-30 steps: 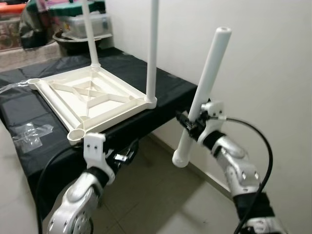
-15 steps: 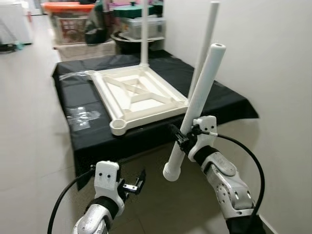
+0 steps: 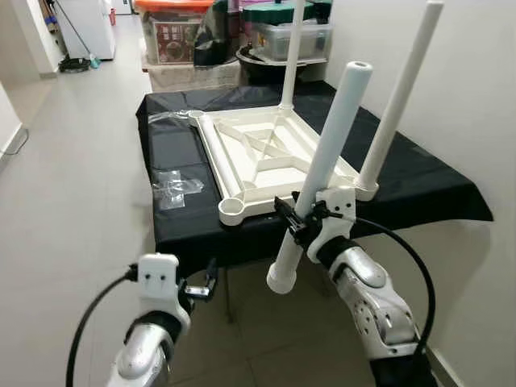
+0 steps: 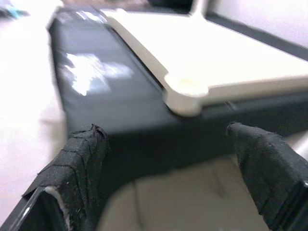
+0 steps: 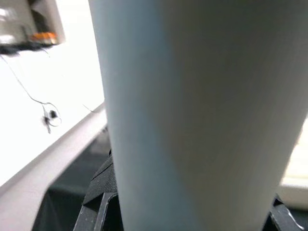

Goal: Building children table

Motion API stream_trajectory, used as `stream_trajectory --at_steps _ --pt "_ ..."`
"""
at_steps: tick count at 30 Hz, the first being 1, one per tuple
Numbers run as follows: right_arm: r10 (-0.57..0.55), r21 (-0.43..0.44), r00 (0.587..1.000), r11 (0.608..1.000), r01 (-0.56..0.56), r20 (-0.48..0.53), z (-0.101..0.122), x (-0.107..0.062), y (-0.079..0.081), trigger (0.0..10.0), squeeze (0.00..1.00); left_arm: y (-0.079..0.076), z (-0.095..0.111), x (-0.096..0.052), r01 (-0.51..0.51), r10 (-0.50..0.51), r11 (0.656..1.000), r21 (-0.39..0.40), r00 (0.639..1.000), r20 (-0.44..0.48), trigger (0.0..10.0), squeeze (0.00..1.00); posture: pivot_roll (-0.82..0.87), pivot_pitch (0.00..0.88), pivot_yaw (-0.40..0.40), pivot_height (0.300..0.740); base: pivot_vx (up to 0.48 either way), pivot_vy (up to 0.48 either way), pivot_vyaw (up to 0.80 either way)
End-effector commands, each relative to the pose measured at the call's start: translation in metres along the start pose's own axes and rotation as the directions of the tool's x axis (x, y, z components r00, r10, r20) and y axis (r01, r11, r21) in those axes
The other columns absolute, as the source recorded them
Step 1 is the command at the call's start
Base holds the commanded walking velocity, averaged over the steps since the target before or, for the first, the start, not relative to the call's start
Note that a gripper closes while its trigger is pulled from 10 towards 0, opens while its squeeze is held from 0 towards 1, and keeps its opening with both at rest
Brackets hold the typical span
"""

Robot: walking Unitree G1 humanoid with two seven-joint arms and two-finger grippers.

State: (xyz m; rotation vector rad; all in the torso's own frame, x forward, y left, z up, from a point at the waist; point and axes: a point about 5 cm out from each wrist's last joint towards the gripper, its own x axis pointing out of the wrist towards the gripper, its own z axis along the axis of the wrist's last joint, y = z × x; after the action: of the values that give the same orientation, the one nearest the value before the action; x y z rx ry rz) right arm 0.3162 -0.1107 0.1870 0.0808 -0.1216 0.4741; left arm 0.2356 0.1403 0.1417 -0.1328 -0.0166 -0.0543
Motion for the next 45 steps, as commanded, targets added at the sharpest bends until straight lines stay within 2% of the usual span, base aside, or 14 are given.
stream_trajectory --at_steps 1,5,12,24,31,32,40,45 --pt "-0.007 -0.014 1.000 1.000 0.007 0.023 0.008 0.002 -0.002 10.0 0.00 0.002 -0.005 -0.001 -0.018 0.018 1.000 -0.013 1.000 -0.017 10.0 0.00 0.04 0.000 -0.065 0.740 0.292 0.000 0.79" --pt "-0.009 -0.007 0.999 1.000 0.010 0.039 0.013 0.006 -0.002 10.0 0.00 0.015 0.001 0.001 -0.072 0.072 0.997 -0.026 0.997 0.002 10.0 0.00 0.05 0.000 -0.070 0.740 0.276 0.000 0.79" --pt "0.009 0.006 0.998 1.000 -0.009 0.055 0.018 0.011 0.004 10.0 0.00 0.018 0.004 0.004 -0.105 0.105 0.994 -0.042 0.994 0.011 10.0 0.00 0.05 0.000 -0.072 0.740 0.035 0.000 0.74" --pt "-0.007 0.033 0.998 0.999 0.005 0.069 0.020 0.010 0.003 10.0 0.00 0.015 0.012 0.007 -0.099 0.099 0.995 -0.015 0.994 0.049 10.0 0.00 0.05 0.000 -0.070 0.740 0.000 0.000 0.00" --pt "-0.012 0.044 0.998 0.999 0.009 0.065 0.018 0.010 0.003 10.0 0.00 0.022 0.013 0.011 -0.148 0.147 0.989 0.009 0.988 0.055 10.0 0.00 0.05 0.000 -0.072 0.740 0.000 -0.332 0.00" --pt "-0.010 0.047 0.998 0.999 0.007 0.062 0.018 0.010 0.003 10.0 0.00 0.025 0.012 0.011 -0.163 0.163 0.987 -0.009 0.986 0.046 10.0 0.00 0.05 0.000 -0.071 0.740 0.304 -0.368 0.00" --pt "-0.012 0.056 0.998 0.998 0.009 0.061 0.017 0.010 0.002 10.0 0.00 0.030 0.014 0.011 -0.189 0.188 0.982 0.009 0.981 0.055 10.0 0.00 0.05 0.000 -0.071 0.740 0.336 -0.336 0.00" --pt "-0.006 0.066 0.998 0.998 0.001 0.067 0.018 0.010 0.003 10.0 0.00 0.032 0.016 0.011 -0.194 0.195 0.981 -0.017 0.979 0.065 10.0 0.00 0.05 0.000 -0.075 0.740 0.388 -0.276 0.00"
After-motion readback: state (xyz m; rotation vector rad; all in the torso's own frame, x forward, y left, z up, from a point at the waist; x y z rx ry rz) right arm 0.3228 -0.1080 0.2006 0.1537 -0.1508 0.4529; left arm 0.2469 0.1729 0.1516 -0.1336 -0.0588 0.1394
